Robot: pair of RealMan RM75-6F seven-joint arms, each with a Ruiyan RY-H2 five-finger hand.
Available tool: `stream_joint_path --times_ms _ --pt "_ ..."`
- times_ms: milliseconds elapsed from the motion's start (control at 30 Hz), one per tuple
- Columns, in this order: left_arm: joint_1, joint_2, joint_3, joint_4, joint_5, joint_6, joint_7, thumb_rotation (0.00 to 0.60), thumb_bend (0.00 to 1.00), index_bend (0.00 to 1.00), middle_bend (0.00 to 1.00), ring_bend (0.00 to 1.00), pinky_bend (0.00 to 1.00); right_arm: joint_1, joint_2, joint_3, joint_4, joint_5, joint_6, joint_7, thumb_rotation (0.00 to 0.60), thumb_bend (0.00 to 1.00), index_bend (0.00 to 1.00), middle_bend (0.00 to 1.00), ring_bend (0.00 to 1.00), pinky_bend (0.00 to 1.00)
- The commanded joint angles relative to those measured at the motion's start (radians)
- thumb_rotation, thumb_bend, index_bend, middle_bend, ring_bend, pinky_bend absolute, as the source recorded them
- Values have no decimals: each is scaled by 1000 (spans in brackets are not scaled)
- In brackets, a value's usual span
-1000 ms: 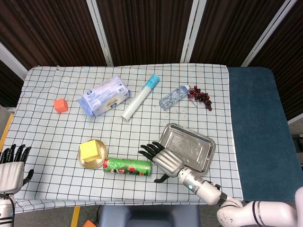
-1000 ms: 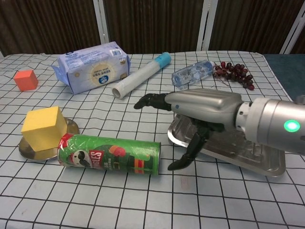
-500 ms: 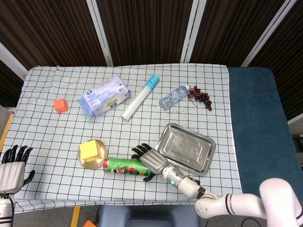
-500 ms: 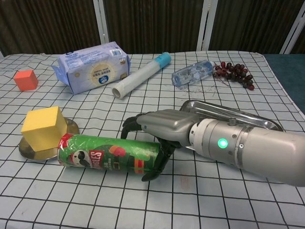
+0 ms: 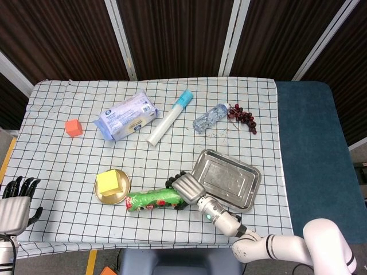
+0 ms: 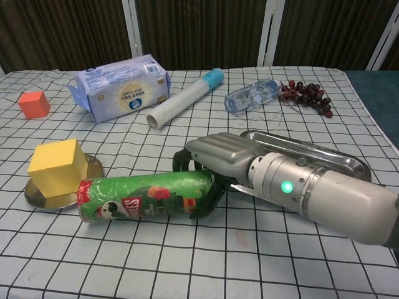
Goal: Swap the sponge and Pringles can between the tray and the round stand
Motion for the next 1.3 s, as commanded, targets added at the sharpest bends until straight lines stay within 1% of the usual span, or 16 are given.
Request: stream_joint_path --times_ms 33,167,367,467,533,700,800,933,1167,1300 --pt "0 -1 0 0 2 -1 3 600 321 157 136 19 112 -22 38 -2 -34 -39 54 20 600 35 802 522 568 518" --pt "0 -4 -1 0 3 -6 13 600 322 157 136 19 112 -61 114 -11 -120 -89 138 23 600 44 841 548 597 545" --pt "-1 -9 0 -1 4 -14 30 600 322 157 136 18 112 -167 296 -53 -290 -168 298 12 600 44 869 568 615 564" --pt "-1 -14 1 0 6 -16 39 600 322 157 136 18 112 -230 378 -75 -331 -213 391 31 600 44 874 572 620 566" --pt "-2 -16 2 1 7 -20 44 600 323 157 136 19 112 -267 417 -88 -337 -244 447 59 600 44 875 573 621 567" --pt "-7 -26 7 6 9 -36 59 600 322 157 136 19 112 -354 498 -129 -302 -320 562 179 600 44 875 573 621 568" --pt "-9 -31 7 8 10 -39 66 600 323 157 136 19 112 -387 515 -140 -262 -342 600 230 600 44 875 573 621 568" --pt "-9 -34 9 11 12 -43 70 600 323 157 138 20 113 -417 516 -149 -217 -366 631 276 600 44 875 573 621 568" --pt "-8 -35 8 12 13 -44 72 600 323 157 138 20 113 -447 508 -159 -162 -403 649 286 600 45 872 573 621 568" --pt "-7 -36 7 14 15 -41 72 600 322 157 138 20 113 -453 464 -147 -67 -442 685 303 600 44 863 573 619 559"
